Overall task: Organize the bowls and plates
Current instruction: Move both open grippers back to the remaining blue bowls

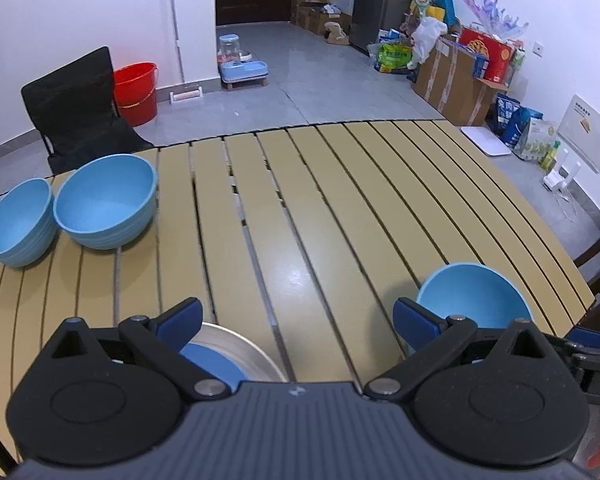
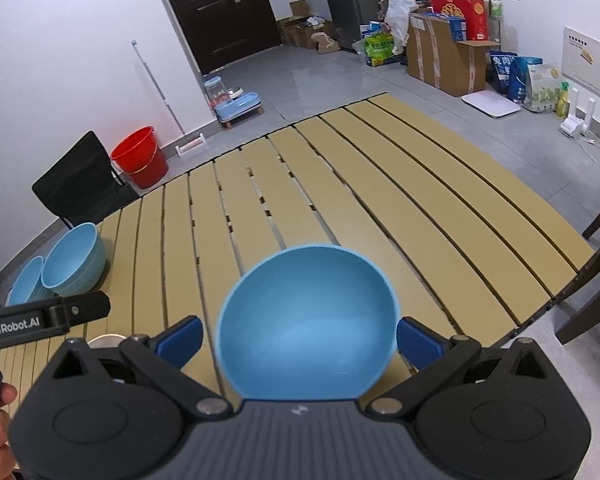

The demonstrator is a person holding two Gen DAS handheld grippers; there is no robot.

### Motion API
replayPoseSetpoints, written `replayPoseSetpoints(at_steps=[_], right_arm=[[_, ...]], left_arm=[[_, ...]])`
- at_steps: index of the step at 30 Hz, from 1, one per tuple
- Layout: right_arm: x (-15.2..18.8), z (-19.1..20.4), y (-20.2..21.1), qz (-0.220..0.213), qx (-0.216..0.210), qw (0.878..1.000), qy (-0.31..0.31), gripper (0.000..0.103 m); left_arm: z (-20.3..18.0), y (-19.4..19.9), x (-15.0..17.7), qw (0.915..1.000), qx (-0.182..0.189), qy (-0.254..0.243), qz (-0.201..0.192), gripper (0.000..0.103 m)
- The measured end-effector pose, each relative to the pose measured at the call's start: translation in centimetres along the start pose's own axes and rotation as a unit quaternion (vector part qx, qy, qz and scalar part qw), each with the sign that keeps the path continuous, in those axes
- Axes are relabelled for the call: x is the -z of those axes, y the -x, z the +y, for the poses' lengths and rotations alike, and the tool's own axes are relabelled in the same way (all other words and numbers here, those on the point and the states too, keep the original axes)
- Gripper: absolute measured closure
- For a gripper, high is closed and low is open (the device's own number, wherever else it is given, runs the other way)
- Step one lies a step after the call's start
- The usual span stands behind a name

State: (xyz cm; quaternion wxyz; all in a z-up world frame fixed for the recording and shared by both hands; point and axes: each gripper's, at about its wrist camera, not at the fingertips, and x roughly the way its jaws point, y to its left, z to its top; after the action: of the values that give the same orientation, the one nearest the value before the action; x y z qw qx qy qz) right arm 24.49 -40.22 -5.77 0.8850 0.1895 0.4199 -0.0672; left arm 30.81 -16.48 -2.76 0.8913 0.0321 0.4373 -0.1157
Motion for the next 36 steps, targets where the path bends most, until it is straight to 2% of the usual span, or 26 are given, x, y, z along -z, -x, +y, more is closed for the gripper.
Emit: replayPoseSetpoints(at_steps=[21,36], right_arm=[[-1.1,8.0,-0.5,0.002,-0.032,0.998,0.053,0.000],[-2.3,13.7,-2.4,0.008,-0.050,0.995,0.081,0.000]], left_arm=[[8.4,2.1,-1.3,0.9976,-0.035,0.055,-0.023,0.000],[14.4,2.3,-2.4,0.9933,-0.061,0.092,-0.035,0.000]])
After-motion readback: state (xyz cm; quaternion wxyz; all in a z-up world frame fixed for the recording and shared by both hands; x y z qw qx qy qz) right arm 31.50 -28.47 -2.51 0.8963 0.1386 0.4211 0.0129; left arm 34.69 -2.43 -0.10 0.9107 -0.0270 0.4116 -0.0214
